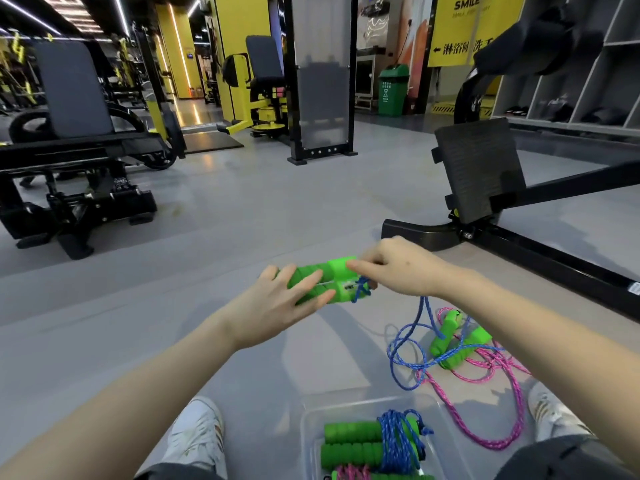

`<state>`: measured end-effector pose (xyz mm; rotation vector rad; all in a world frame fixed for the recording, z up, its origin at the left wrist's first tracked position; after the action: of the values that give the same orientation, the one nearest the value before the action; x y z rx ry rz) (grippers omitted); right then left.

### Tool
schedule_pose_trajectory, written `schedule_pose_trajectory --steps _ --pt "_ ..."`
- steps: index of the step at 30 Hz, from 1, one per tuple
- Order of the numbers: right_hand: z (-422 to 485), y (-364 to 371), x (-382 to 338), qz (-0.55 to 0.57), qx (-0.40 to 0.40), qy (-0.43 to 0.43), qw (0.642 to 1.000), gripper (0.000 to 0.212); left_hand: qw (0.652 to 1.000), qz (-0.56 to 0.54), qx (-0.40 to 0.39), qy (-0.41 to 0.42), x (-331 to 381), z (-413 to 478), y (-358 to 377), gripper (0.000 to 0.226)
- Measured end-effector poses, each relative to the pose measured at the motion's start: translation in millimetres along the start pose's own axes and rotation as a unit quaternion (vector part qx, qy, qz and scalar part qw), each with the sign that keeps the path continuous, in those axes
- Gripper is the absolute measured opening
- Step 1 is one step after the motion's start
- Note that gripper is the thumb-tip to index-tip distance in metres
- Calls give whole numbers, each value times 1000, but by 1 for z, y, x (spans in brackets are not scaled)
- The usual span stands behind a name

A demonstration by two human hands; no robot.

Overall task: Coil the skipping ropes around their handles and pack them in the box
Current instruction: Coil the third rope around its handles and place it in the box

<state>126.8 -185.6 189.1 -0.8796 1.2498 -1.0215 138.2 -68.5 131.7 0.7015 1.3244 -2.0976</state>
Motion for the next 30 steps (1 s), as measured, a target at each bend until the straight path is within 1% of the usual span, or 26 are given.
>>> schedule_pose_trajectory --steps 1,3,5,7,8,9,11,14,15,17,18,19,20,21,22,23,25,26,27,30 --pt "1 -6 2 19 34 -12 999 55 1000 -3 10 22 6 2 -3 64" --pt "2 -13 6 93 68 -36 993 55 997 -10 41 57 18 5 -14 50" --pt "2 -12 16 169 66 -37 983 54 994 -26 83 72 32 11 -31 43" --pt "1 -7 31 241 48 -6 969 49 989 -46 119 76 43 21 -46 41" --pt "0 -3 41 289 34 19 957 46 987 -52 135 75 47 26 -52 41" --pt "-1 1 50 348 19 46 936 44 985 -53 148 71 48 30 -56 42" --pt "-3 10 68 462 6 88 883 41 983 -49 166 59 43 34 -61 43" --pt "-8 23 78 567 -14 110 816 39 982 -54 175 35 31 38 -63 43" --pt "-10 30 74 611 -33 111 783 39 983 -50 175 35 30 38 -63 41" --pt "-16 44 60 707 -62 121 694 39 983 -34 174 36 29 38 -63 40" --pt "-19 47 54 743 -65 121 655 38 984 -31 172 29 27 38 -62 41" --pt "-20 50 50 762 -57 116 634 34 985 -29 168 15 23 38 -61 41" --pt "-20 52 51 763 -38 114 636 29 986 -22 164 -2 17 37 -59 42" --pt "-21 54 52 744 -19 114 658 22 987 -10 161 -17 11 36 -57 43" --pt "-21 57 54 712 -6 121 692 17 987 5 158 -31 4 35 -55 44" --pt "-21 61 56 668 -2 133 732 18 987 18 155 -41 -2 33 -53 43" --pt "-23 67 56 565 -7 159 810 26 987 37 146 -53 -11 30 -49 41" --pt "-25 68 52 521 -18 163 838 28 988 43 142 -53 -12 27 -46 40" --pt "-26 70 47 490 -35 161 856 27 988 47 137 -51 -12 24 -43 40" --pt "-35 77 37 414 -112 152 891 24 991 55 114 -41 -10 20 -34 42"
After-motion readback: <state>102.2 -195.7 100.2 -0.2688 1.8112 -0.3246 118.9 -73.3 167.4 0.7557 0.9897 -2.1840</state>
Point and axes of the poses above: each hand's wrist, its own z-axis towards the middle knuckle, its own y-axis out of the palm, x = y × z, the point moved 10 cm from there along z, towards the middle knuckle, and after that the axes turned 1 degree about z, right-handed, at the moved point
